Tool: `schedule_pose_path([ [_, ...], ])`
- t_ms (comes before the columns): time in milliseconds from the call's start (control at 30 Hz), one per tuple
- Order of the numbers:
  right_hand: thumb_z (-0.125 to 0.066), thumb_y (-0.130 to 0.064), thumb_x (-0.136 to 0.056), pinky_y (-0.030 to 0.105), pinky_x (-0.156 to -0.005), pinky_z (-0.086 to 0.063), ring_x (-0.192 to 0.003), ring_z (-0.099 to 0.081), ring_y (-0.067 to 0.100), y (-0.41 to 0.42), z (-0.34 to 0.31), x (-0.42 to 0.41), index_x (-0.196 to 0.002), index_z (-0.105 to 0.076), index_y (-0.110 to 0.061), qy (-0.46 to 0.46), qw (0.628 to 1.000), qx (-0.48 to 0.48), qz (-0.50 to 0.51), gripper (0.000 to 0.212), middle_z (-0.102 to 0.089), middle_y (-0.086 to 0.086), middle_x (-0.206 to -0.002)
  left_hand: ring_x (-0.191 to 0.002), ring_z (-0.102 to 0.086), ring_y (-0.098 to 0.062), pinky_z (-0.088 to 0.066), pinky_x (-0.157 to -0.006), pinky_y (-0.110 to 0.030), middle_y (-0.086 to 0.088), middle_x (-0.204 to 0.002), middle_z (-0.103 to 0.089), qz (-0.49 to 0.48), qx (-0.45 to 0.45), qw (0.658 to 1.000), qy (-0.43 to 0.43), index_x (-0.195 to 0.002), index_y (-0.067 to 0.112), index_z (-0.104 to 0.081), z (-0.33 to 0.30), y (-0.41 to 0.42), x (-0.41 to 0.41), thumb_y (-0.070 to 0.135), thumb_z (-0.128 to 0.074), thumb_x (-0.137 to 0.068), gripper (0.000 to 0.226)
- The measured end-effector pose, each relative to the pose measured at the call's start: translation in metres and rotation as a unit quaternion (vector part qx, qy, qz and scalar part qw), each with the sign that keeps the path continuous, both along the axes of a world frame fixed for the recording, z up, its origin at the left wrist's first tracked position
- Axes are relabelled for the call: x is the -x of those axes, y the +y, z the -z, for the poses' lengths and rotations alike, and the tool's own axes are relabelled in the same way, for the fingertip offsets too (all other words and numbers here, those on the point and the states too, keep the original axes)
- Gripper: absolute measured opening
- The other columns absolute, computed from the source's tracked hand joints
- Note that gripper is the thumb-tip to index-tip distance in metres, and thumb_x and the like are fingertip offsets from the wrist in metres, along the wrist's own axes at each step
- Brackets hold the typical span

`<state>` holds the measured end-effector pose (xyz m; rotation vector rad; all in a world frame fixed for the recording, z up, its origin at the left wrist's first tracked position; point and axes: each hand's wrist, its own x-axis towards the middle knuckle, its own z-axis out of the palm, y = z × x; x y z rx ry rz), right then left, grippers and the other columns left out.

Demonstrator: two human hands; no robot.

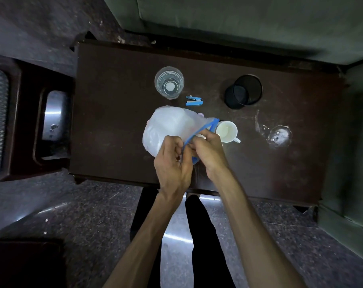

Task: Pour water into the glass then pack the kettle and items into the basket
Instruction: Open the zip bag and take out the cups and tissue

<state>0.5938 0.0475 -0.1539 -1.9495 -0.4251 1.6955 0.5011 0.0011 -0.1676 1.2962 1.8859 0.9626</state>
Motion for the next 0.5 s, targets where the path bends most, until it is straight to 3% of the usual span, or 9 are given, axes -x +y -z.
schedule_pose_path([
  [100,-0.059,-0.015,-0.075,0.032,-0.075,-0.063,-0.085,-0.075,0.017,-0.003,0.004,0.003,-0.099,-0.073,-0.018,-0.115,0.993,0.009,-0.028,0.028,-0.078,0.000,-0.091,-0.066,-0.048,-0.004,-0.038,-0.062,-0.010,0.007,-0.073,-0.049,0.020,-0.008,1.000,-0.021,-0.081,0.017,-0.047,0.002,-0.002,-0.003,0.005,-0.061,-0.089,0.020],
  [200,-0.065,-0.011,-0.084,0.040,-0.083,-0.060,-0.096,-0.073,0.030,0.000,0.014,0.003,-0.098,-0.069,-0.010,-0.185,0.981,0.025,-0.056,0.014,-0.076,0.008,-0.097,-0.069,-0.053,-0.013,-0.044,-0.058,-0.017,0.000,-0.076,-0.054,0.023,-0.004,0.999,-0.047,-0.082,0.011,-0.049,0.006,-0.006,-0.003,0.000,-0.062,-0.088,0.018],
  [267,-0.066,-0.010,-0.090,0.035,-0.076,-0.052,-0.097,-0.071,0.033,0.001,0.016,0.005,-0.089,-0.062,-0.013,-0.249,0.965,0.017,-0.084,0.005,-0.071,0.007,-0.092,-0.070,-0.053,-0.018,-0.047,-0.056,-0.025,-0.002,-0.077,-0.053,0.036,-0.011,0.998,-0.059,-0.082,0.007,-0.050,0.007,-0.010,-0.002,-0.004,-0.062,-0.086,0.016],
  [333,-0.066,-0.005,-0.089,0.032,-0.070,-0.044,-0.093,-0.069,0.040,-0.001,0.019,0.007,-0.078,-0.054,-0.014,-0.313,0.942,-0.006,-0.119,0.019,-0.070,0.015,-0.087,-0.071,-0.053,-0.021,-0.048,-0.057,-0.033,-0.003,-0.077,-0.053,0.043,-0.015,0.997,-0.068,-0.081,0.005,-0.051,0.006,-0.012,-0.002,-0.005,-0.061,-0.084,0.015],
  [400,-0.067,-0.005,-0.089,0.035,-0.069,-0.046,-0.093,-0.068,0.040,-0.003,0.024,0.008,-0.076,-0.052,-0.012,-0.307,0.942,-0.008,-0.137,0.021,-0.070,0.016,-0.090,-0.071,-0.054,-0.024,-0.050,-0.063,-0.038,-0.004,-0.077,-0.054,0.037,-0.014,0.996,-0.084,-0.081,0.004,-0.051,0.007,-0.014,-0.001,-0.005,-0.059,-0.084,0.012],
  [467,-0.070,-0.015,-0.094,0.034,-0.078,-0.053,-0.095,-0.067,0.031,-0.004,0.028,0.008,-0.099,-0.061,-0.011,-0.224,0.970,-0.008,-0.094,0.011,-0.071,0.012,-0.100,-0.072,-0.056,-0.024,-0.052,-0.065,-0.039,-0.003,-0.078,-0.054,0.028,-0.009,0.994,-0.106,-0.081,0.003,-0.052,0.007,-0.014,0.000,-0.002,-0.059,-0.085,0.010],
  [500,-0.071,-0.020,-0.096,0.032,-0.080,-0.054,-0.096,-0.066,0.026,-0.005,0.030,0.009,-0.113,-0.062,-0.009,-0.182,0.981,-0.001,-0.071,0.022,-0.070,0.010,-0.103,-0.073,-0.056,-0.022,-0.052,-0.065,-0.038,-0.002,-0.079,-0.055,0.025,-0.005,0.993,-0.113,-0.081,0.003,-0.052,0.007,-0.014,0.002,0.000,-0.060,-0.086,0.010],
])
